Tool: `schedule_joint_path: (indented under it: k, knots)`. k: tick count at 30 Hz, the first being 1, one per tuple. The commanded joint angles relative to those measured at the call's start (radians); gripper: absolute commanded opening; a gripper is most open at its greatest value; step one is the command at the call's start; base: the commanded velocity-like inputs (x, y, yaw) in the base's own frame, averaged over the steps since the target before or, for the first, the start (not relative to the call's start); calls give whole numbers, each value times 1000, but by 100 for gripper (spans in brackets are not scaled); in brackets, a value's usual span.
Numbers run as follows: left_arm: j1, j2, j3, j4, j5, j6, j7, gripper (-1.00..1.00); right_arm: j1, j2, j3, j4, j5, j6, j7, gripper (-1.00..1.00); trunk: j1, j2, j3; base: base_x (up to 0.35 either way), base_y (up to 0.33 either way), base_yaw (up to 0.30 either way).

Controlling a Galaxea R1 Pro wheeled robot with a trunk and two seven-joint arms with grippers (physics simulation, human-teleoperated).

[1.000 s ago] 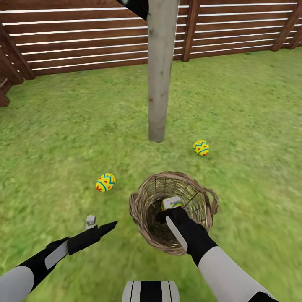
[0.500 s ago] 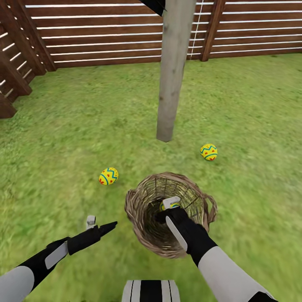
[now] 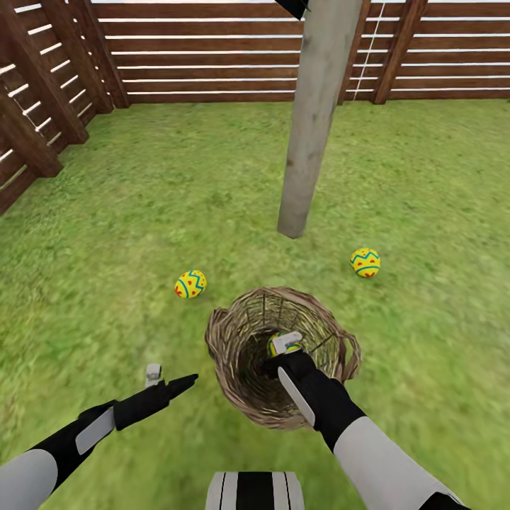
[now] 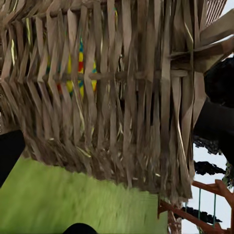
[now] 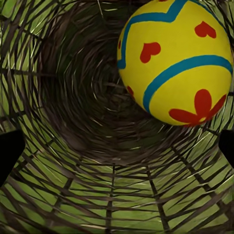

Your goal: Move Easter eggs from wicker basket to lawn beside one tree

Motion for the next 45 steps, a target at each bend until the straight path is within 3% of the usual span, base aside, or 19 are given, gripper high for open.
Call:
schedule_joint_path:
  k: [1,19,45]
  knots:
    - [-1,1,-7,0,10,11,-2,100,0,-1,3,-1,-10,3,-9,100,0,0,-1,-13,-141,255]
    - [-1,1,-7,0,10,11,-4,100,-1,0,4,-3,-10,1,-9,100,0,0,-15,-1,-182,250]
    - [-1,1,-7,0,17,11,-5,100,0,1,2,-6,-11,-5,-9,100,0,0,-15,0,-83,9]
